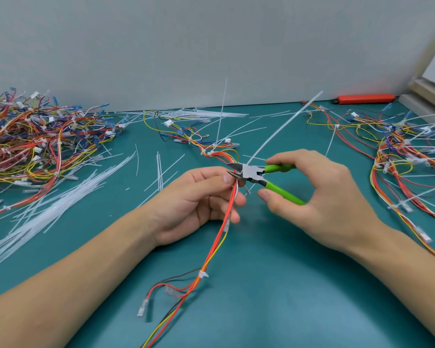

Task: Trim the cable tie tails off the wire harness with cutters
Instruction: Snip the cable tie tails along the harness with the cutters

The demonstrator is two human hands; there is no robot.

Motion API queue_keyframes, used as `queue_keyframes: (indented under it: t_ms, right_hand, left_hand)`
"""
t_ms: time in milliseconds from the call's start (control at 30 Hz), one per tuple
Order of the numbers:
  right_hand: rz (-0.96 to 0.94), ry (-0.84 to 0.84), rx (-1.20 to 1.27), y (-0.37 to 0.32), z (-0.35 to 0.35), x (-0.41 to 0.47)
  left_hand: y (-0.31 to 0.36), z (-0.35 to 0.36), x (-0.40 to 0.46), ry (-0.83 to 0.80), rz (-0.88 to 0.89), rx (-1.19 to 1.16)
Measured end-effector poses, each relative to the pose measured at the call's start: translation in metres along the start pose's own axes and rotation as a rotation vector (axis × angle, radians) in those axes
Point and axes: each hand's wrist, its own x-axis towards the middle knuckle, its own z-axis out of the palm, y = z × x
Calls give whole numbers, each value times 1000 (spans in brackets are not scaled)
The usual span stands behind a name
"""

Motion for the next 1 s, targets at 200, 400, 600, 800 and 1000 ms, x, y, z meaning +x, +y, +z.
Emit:
queue_keyframes:
  t_ms: [200,400,600,800,1000]
  right_hand:
    - [69,-6,34,-2,-2,1]
    - [95,13,16,-5,-2,-1]
    - [63,-8,-24,-6,0,-1]
    - [31,-17,-39,-6,-1,-1]
    - [51,-22,-20,-3,0,0]
  left_hand:
    - [0,0,0,1,11,-9]
    - [1,2,0,18,8,-10]
    - [1,3,0,31,4,14]
    - [0,3,0,31,14,32]
    - [-1,4,-1,49,33,41]
